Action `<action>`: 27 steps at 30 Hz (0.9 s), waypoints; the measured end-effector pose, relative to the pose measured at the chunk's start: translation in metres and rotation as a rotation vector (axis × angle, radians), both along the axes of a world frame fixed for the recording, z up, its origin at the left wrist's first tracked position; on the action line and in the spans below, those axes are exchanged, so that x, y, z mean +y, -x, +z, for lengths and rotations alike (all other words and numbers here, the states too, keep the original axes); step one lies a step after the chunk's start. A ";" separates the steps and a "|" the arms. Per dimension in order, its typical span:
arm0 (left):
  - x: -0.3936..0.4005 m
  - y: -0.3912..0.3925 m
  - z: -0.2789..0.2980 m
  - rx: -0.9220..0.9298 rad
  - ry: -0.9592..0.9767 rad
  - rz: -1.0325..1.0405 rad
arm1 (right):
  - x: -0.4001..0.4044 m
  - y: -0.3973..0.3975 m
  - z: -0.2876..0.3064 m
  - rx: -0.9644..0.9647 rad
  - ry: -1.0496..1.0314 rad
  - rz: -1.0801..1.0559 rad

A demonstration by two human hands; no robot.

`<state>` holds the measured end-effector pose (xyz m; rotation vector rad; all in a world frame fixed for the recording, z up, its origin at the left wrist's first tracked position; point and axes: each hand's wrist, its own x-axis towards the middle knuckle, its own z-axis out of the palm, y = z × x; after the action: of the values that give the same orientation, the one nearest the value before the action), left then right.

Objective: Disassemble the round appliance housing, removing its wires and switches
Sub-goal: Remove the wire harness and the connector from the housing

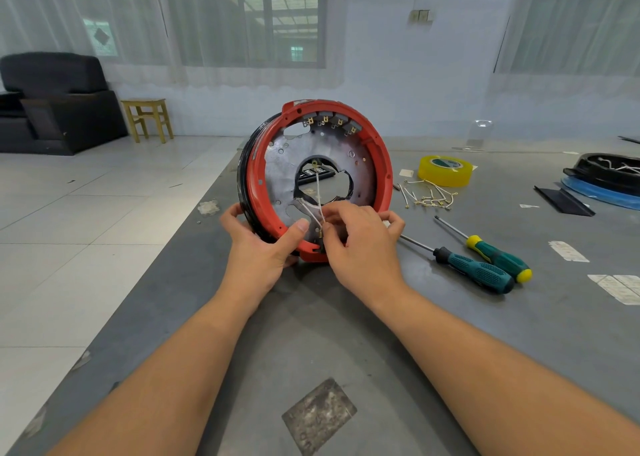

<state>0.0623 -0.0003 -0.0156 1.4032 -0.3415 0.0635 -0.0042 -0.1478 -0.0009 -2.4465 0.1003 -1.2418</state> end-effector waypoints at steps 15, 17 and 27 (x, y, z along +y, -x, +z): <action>0.005 -0.008 0.001 0.140 0.150 -0.027 | -0.024 0.010 -0.003 -0.046 -0.153 0.024; 0.007 -0.007 0.003 0.177 0.195 -0.036 | -0.032 0.013 -0.003 -0.056 -0.358 0.054; 0.017 -0.004 0.006 0.282 0.336 -0.226 | -0.035 0.006 0.000 0.217 -1.400 0.642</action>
<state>0.0661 0.0164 -0.0095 1.0174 -0.2393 -0.2505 -0.0099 -0.1832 -0.0014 -1.1771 0.1529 -0.3213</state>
